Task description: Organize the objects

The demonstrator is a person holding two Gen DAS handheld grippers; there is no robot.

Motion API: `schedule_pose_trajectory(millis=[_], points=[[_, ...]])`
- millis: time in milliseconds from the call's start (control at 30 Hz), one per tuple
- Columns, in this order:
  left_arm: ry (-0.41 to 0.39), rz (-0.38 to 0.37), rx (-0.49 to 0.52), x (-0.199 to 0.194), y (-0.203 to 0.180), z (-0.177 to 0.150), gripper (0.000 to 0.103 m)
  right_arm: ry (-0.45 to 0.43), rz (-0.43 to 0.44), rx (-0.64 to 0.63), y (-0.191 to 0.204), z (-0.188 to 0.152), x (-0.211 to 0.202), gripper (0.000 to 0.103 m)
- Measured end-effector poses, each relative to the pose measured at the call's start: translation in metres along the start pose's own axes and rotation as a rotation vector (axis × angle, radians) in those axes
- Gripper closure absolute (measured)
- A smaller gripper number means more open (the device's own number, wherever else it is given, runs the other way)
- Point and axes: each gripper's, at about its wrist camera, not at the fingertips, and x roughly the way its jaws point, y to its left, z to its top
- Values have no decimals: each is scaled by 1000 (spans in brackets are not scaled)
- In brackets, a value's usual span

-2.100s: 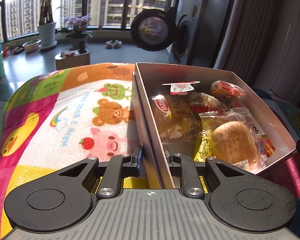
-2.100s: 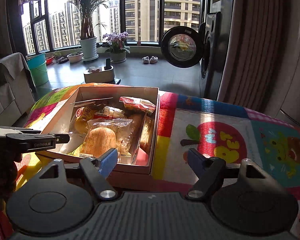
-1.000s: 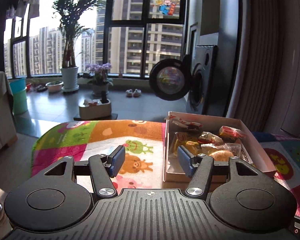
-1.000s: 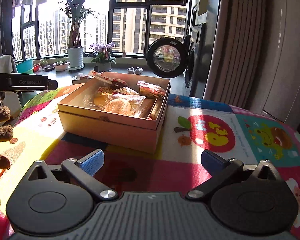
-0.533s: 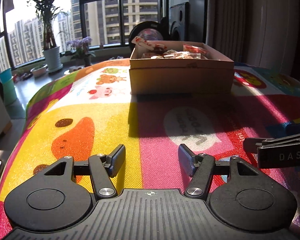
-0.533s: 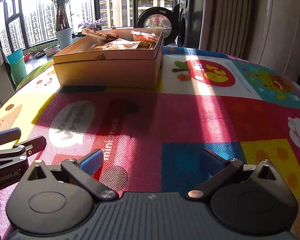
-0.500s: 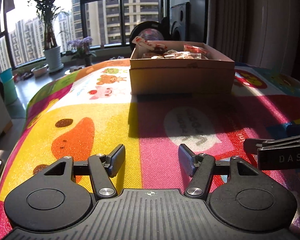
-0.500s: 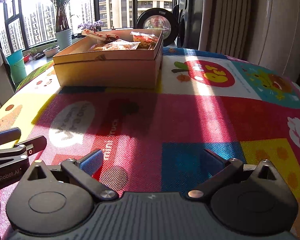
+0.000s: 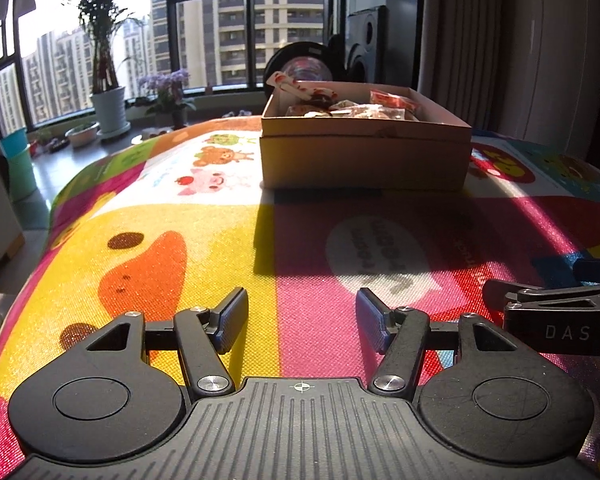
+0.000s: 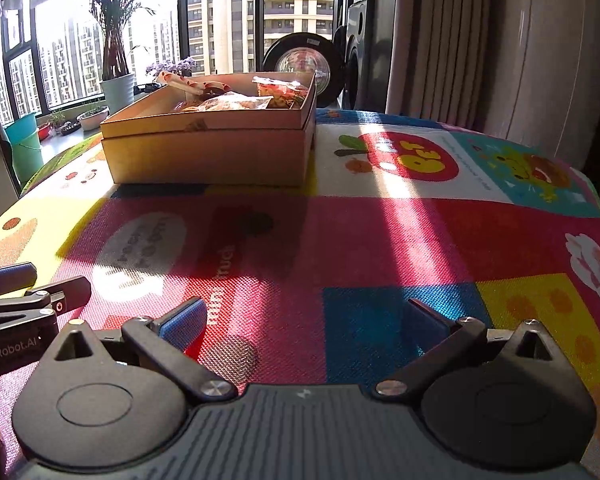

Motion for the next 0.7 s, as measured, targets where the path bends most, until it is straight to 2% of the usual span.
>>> schedule_pose_trajectory(millis=[700], points=[[-1,6,-11,-3,-2,-1,38,-2,37,-11,3,2,2,0]])
